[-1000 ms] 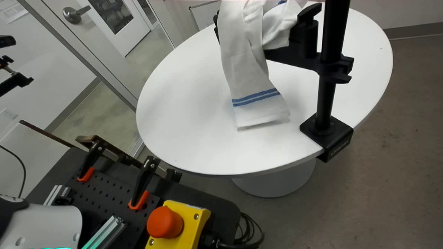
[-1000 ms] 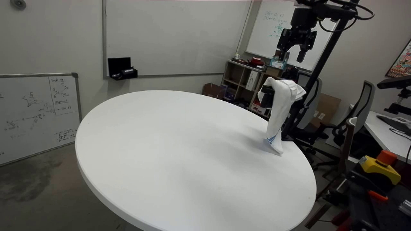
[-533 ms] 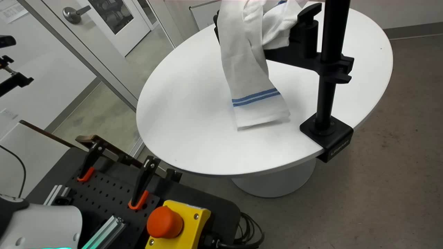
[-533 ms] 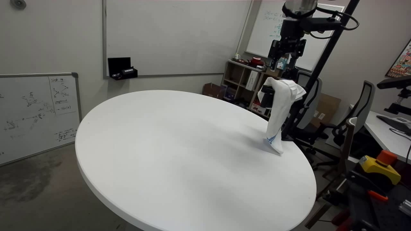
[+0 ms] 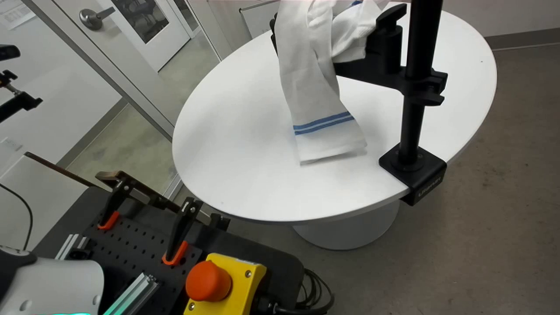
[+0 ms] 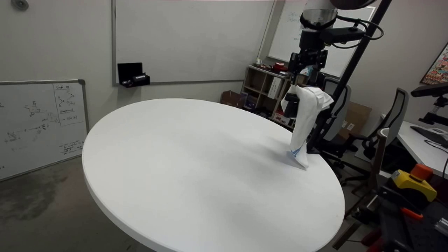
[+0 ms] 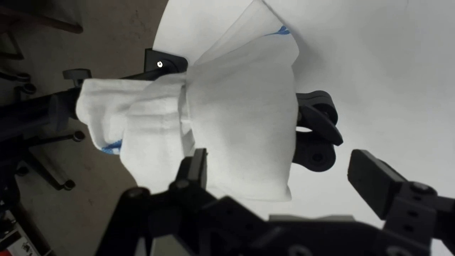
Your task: Put the towel on the table
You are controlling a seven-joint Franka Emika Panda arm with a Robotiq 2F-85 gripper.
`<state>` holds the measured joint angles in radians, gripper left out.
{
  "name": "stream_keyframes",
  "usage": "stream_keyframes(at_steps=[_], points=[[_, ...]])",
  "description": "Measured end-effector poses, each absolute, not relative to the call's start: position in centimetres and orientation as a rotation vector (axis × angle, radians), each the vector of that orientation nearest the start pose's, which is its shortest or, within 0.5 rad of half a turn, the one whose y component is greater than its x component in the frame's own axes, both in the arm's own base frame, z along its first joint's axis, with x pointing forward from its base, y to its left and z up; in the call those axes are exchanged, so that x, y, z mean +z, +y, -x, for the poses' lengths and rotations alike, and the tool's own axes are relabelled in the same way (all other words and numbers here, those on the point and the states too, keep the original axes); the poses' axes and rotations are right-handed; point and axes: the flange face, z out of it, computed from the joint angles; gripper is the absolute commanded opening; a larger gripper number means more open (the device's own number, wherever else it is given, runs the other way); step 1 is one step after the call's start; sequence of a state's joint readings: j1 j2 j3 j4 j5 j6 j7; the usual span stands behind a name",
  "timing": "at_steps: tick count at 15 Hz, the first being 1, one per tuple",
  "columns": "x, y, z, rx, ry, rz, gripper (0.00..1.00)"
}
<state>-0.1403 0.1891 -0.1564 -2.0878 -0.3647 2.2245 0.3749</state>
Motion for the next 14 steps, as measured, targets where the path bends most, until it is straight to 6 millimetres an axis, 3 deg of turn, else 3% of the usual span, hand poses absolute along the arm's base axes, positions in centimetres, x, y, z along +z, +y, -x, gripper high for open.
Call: stream_keyframes(at_steps=[12,14], points=[[31.8,-18.9,-53.7,0.120,0.797,3.378,1.00],[31.8,-19.1,-53.7,0.118,0.811,3.379,0.86]])
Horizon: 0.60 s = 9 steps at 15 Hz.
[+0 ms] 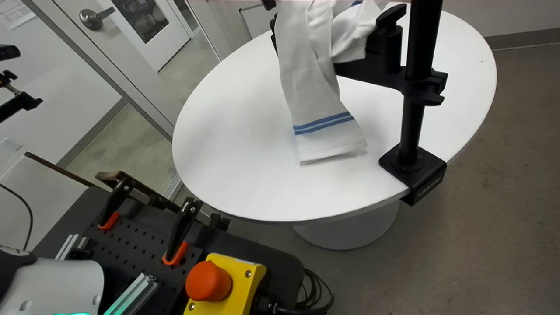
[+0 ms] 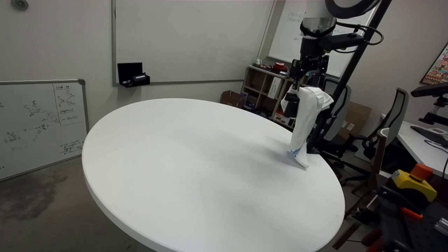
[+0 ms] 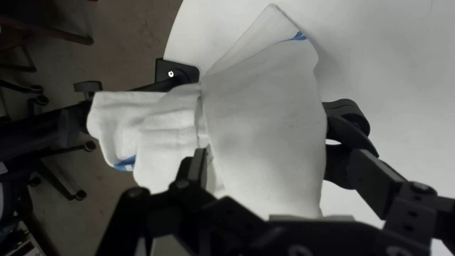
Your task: Put the towel on the table
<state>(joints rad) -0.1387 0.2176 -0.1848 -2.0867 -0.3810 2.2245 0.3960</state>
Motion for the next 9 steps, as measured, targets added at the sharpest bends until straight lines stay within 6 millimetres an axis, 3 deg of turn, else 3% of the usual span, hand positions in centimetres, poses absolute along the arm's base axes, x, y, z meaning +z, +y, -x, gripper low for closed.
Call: stream_keyframes(at_steps=[1,9], points=[[31.87,-19.10,-53.76,0.116,0.817,3.379,0.68],[31.92,-19.20,-53.88,0.104,0.864,3.371,0.06]])
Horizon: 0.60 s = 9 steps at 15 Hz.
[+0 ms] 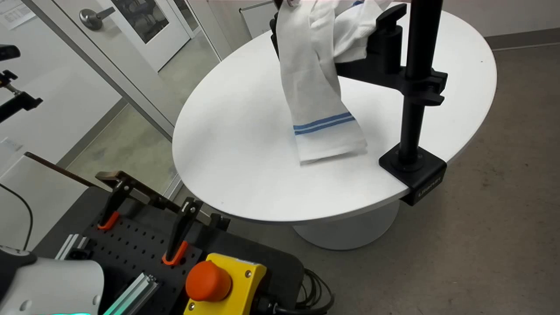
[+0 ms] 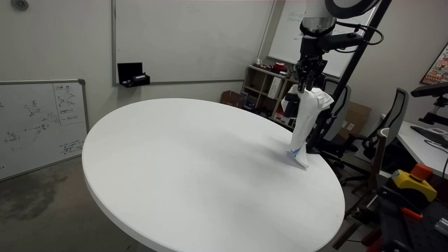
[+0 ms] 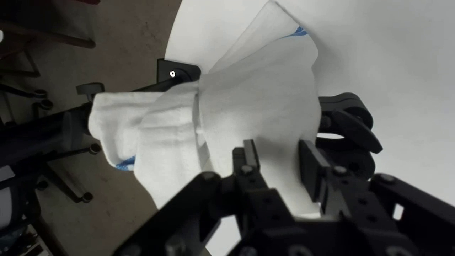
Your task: Put the towel on the table
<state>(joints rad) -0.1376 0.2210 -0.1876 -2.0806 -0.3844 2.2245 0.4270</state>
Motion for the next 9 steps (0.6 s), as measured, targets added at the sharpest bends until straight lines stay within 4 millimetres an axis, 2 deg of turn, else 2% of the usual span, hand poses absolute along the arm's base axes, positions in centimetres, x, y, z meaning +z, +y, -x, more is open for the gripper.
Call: stream_keyframes(at_steps=[1,2,9], points=[[31.88,-19.17,-53.89,0.105,0.868,3.370,0.01],[31.81,-19.15,-53.90,0.106,0.872,3.369,0.00],[31.95,-19.19,-54.06,0.069,0.964,3.337,0.01]])
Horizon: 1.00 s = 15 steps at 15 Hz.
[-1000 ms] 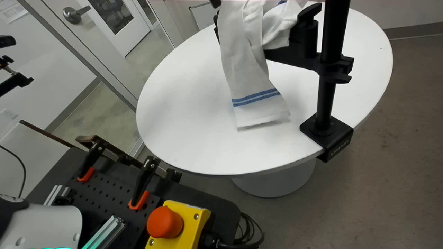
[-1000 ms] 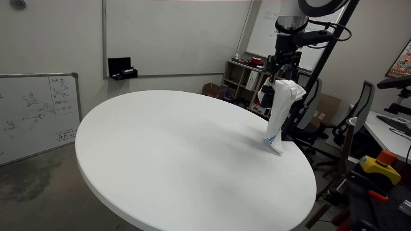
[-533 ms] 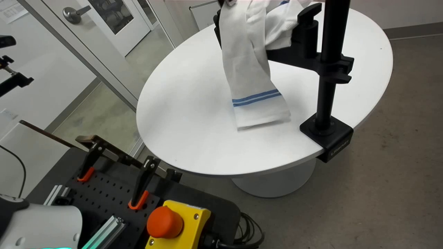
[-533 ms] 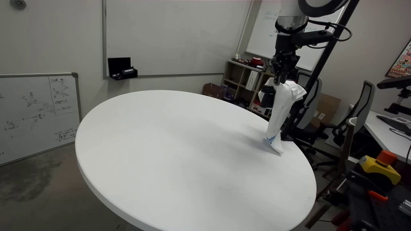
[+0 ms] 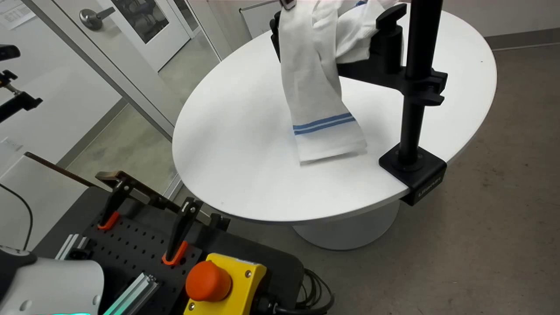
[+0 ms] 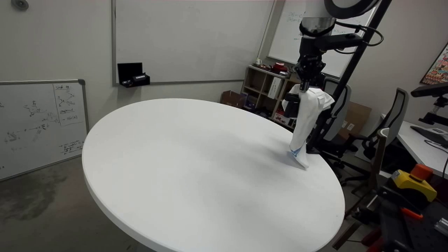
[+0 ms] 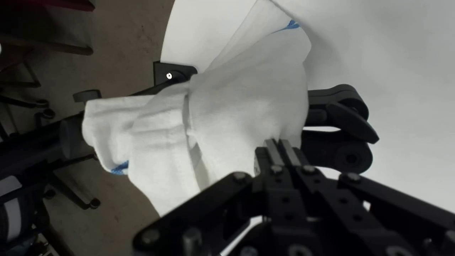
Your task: Put the towel on the table
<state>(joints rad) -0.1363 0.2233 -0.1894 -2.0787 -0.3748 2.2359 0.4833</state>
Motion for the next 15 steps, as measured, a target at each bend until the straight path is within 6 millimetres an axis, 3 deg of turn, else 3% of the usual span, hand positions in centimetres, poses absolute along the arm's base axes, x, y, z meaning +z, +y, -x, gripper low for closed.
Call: stream_keyframes(at_steps=[3,7,15], points=[[33.5,-19.2,-54.5,-0.008,1.031,3.278,0.01],[38.2,-17.8,-55.0,-0.170,1.067,3.173,0.01],[50.6,-9.6,-55.0,-0.564,0.917,2.997,0.01]])
